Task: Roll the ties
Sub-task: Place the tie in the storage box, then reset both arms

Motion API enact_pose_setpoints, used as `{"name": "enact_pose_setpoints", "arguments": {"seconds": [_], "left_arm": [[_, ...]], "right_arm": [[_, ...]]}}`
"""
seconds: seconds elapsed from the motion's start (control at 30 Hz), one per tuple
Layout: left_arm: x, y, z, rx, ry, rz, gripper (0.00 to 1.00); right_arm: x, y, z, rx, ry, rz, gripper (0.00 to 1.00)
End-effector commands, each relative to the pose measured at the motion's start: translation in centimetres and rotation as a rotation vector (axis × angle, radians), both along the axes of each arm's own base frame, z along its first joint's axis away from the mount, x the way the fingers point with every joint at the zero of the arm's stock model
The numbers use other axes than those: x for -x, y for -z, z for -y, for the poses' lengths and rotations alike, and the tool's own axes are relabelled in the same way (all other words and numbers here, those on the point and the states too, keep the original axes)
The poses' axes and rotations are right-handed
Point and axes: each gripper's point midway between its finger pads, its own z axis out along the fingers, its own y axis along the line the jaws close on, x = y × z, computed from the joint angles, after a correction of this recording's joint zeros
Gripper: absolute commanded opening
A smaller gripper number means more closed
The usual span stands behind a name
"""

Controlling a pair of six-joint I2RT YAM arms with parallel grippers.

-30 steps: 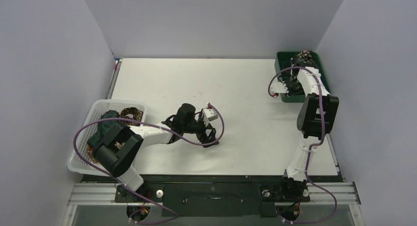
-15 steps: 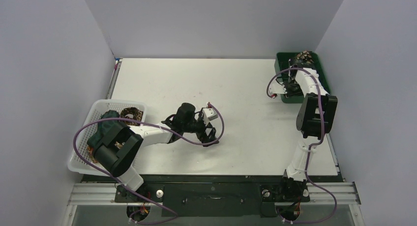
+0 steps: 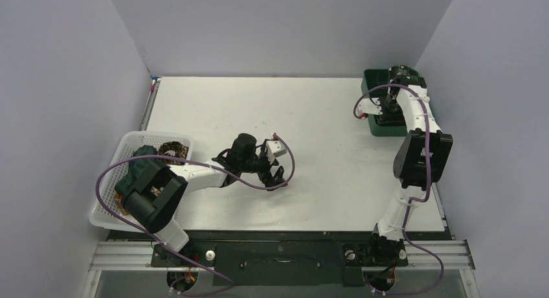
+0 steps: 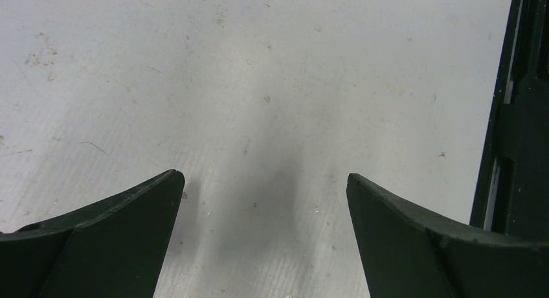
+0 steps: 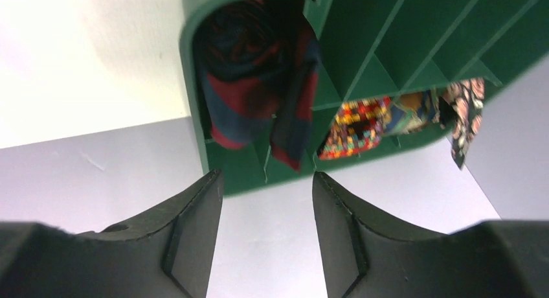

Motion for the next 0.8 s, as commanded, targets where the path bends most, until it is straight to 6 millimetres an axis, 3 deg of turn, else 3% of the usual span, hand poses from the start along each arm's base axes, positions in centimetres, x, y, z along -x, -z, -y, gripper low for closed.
{"name": "enact_pose_setpoints", "arguments": {"seconds": [0.0,0.13,0.3,0.33,0.37,0.47,0.5,0.53,0.57,0.6,0.63,0.67,0.7,0.73,0.77], "left_arm": [[-2.5,-2.4,0.3,0.026,-0.036,0.071,0.97],[-3.9,-4.1,-0.3,0.05,-0.105,0.075,0.97],[-7.5,-7.1,-2.5,0.028,-0.369,0.101,0.97],[-8.2,-8.7,-2.3,0.026,-0.371,0.129,0.97],[-8.1,-8.2,-3.1,-0.037,-0.393,0.1,0.97],[-9.0,-9.7,-5.0,-0.131,-0.47,0.046,0.97],[-9.9,-11.2,-5.6,-0.122,-0.495,0.052,0.97],[-9.7,-11.0,-6.5,-0.153,-0.518,0.011,0.97],[-10.6,-12.4,-7.4,-0.142,-0.552,0.014,0.97],[-10.2,-12.0,-8.3,-0.179,-0.558,-0.028,0.97],[-11.1,-13.3,-9.4,-0.171,-0.584,-0.024,0.97],[-10.8,-13.0,-10.4,-0.198,-0.597,-0.061,0.97],[-11.6,-14.0,-11.7,-0.188,-0.638,-0.062,0.97],[-11.3,-14.1,-12.7,-0.196,-0.664,-0.098,0.97],[-11.9,-14.6,-14.2,-0.19,-0.707,-0.108,0.97]], "right_arm": [[0.3,-5.8,0.7,-0.019,0.045,0.135,0.5],[0.2,-8.1,0.3,-0.094,0.111,0.219,0.54],[-0.7,-12.2,-1.0,-0.281,0.288,0.392,0.58],[-0.9,-13.2,-1.3,-0.342,0.361,0.44,0.58],[-0.9,-14.0,-1.8,-0.391,0.385,0.468,0.59],[-0.9,-16.5,-3.0,-0.589,0.593,0.601,0.6],[-0.5,-15.8,-3.5,-0.665,0.697,0.604,0.65],[-0.2,-17.3,-3.8,-0.715,0.714,0.653,0.68],[0.3,-16.3,-4.4,-0.788,0.779,0.621,0.74],[1.0,-17.2,-4.8,-0.833,0.789,0.639,0.75],[1.6,-16.1,-5.6,-0.889,0.836,0.598,0.77],[2.3,-16.5,-6.1,-0.919,0.847,0.596,0.77],[3.1,-15.1,-6.9,-0.954,0.893,0.544,0.77],[3.8,-15.3,-7.4,-0.978,0.911,0.536,0.77],[4.9,-13.4,-8.2,-1.004,0.972,0.472,0.77]]}}
